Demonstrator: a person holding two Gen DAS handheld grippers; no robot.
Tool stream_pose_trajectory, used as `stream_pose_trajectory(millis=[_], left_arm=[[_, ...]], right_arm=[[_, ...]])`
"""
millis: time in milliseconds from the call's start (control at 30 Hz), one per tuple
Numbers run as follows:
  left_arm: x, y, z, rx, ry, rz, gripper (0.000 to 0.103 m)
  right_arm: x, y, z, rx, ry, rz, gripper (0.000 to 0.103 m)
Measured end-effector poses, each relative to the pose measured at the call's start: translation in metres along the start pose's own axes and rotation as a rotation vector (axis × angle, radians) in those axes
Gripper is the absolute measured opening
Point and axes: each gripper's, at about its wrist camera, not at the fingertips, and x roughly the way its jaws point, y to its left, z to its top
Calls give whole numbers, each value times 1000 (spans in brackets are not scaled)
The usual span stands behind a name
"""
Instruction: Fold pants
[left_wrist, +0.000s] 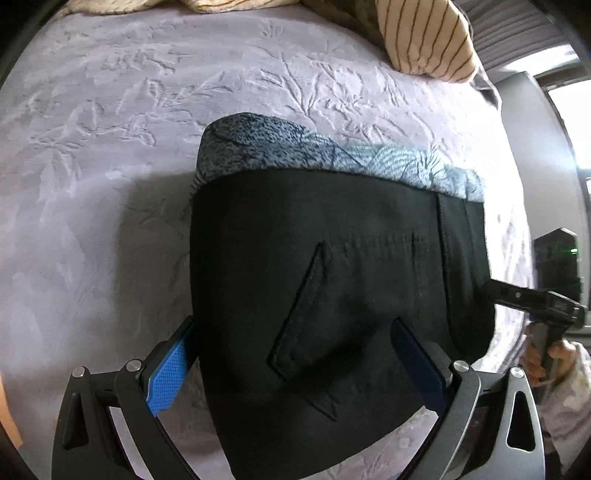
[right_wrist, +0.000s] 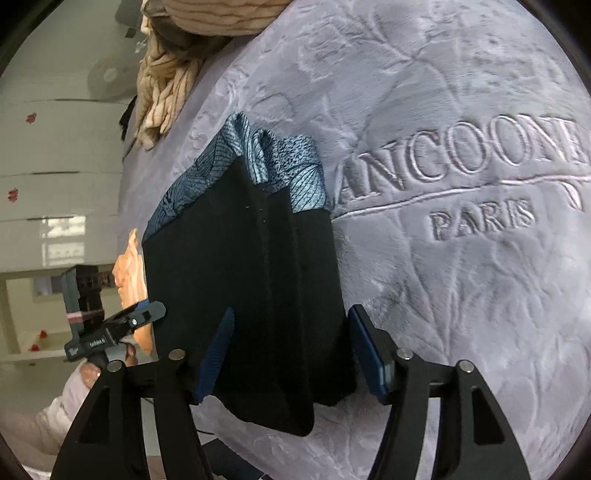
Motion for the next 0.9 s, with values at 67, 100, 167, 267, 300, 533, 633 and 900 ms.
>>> stream_pose_trajectory(millis=[67,100,167,267,300,533,633,900], left_arm=[[-1,10,3,-6,2,-37,101],[2,15,4,-10,4,-56,101],[5,19,4,-11,4,-63,101],[16,20,6,-2,8,-80,101],[19,18,4,1,9,-88,101],[20,9,1,-31,-8,-70,93],[3,4,-7,-19,-38,-53,80],[-48,1,-41,-32,-66,-41,71]], right_arm=[[2,-4,1,-8,16,26,70],[4,-7,2,-9,23,42,70],[7,-13,6,-9,32,84,70],[13,-17,12,-14,47,131,70],[17,-18,16,-15,52,153,71],[28,-31,22,94,39,211,59],[21,-27,16,103,30,221,48],[-6,11,-3,37,36,273,42]])
